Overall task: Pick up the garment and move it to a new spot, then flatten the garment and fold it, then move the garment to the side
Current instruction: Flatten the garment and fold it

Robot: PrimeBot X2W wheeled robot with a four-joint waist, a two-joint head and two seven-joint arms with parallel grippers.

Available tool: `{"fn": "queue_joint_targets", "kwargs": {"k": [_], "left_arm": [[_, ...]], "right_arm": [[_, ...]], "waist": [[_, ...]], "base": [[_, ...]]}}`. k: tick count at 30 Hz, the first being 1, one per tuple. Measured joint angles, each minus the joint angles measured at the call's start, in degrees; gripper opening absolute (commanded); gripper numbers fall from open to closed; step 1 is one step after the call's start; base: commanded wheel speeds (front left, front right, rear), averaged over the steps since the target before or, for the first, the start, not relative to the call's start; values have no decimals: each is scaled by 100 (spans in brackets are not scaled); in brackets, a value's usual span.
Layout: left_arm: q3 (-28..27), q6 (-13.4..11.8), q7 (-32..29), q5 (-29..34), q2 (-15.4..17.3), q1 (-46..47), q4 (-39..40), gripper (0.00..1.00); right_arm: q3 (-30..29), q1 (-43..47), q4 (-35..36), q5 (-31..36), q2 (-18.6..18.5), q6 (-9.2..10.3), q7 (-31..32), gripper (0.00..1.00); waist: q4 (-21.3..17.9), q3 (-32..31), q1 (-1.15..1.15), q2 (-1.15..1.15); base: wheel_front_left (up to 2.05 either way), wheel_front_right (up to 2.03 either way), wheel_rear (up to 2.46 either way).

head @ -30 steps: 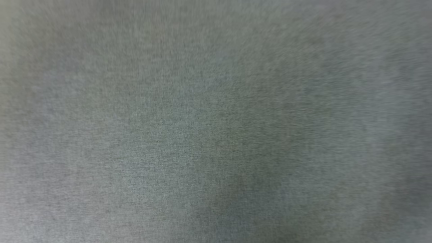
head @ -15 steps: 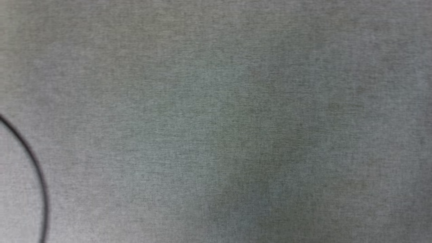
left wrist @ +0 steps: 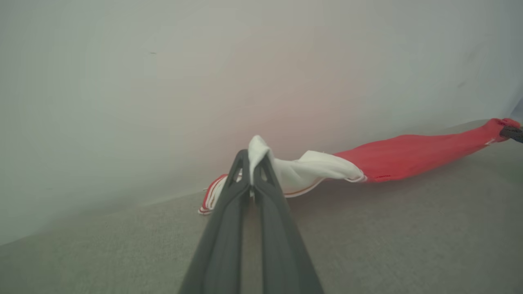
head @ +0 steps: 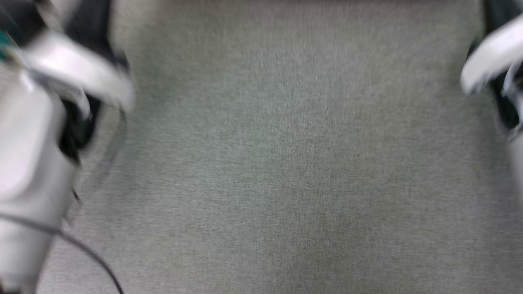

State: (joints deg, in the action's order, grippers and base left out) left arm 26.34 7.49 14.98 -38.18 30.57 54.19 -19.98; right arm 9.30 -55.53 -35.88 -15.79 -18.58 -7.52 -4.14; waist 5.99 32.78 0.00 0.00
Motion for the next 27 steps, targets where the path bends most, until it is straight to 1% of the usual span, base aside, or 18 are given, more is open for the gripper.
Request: {"fn": "queue_joint_targets", "kwargs": {"k": [3, 7, 10, 13, 18, 20, 24, 27], "left_arm": [[55, 1, 0, 0, 26, -887, 176, 0], [-43, 0, 0, -37, 138, -1940, 367, 0], [203, 1, -137, -216, 321, -2789, 502, 0], [308, -20, -367, -338, 572, -3407, 792, 0], [436, -268, -691, -488, 879, -4312, 1469, 0], [494, -379, -805, -552, 936, -4628, 1748, 0], [642, -567, -996, -702, 1004, -5213, 2157, 0], [786, -606, -1202, -849, 1076, -5603, 2394, 0]], "right_arm": [[186, 705, -1, -296, -127, 0, 3, 0], [456, 1493, 99, -658, -320, 0, 60, 0], [633, 2001, 238, -1020, -419, 0, 160, 0], [695, 2452, 403, -1349, -555, -1, 249, 0], [621, 3184, 736, -1895, -775, -1, 464, 0], [552, 3507, 935, -2231, -788, 0, 583, 0], [503, 4167, 1314, -2566, -961, 0, 780, 0], [385, 4633, 1559, -2824, -1065, 0, 933, 0]], "waist": [[24, -362, 0, 0], [51, -864, 0, 0], [61, -1243, 0, 0], [69, -1595, -1, 0], [97, -2072, -2, 0], [103, -2221, -2, 0], [93, -2445, -2, 0], [75, -2574, -2, 0]], "base": [[0, 0, 0], [0, 0, 0], [0, 0, 0], [0, 0, 0], [0, 0, 0], [0, 0, 0], [0, 0, 0], [0, 0, 0]]}}
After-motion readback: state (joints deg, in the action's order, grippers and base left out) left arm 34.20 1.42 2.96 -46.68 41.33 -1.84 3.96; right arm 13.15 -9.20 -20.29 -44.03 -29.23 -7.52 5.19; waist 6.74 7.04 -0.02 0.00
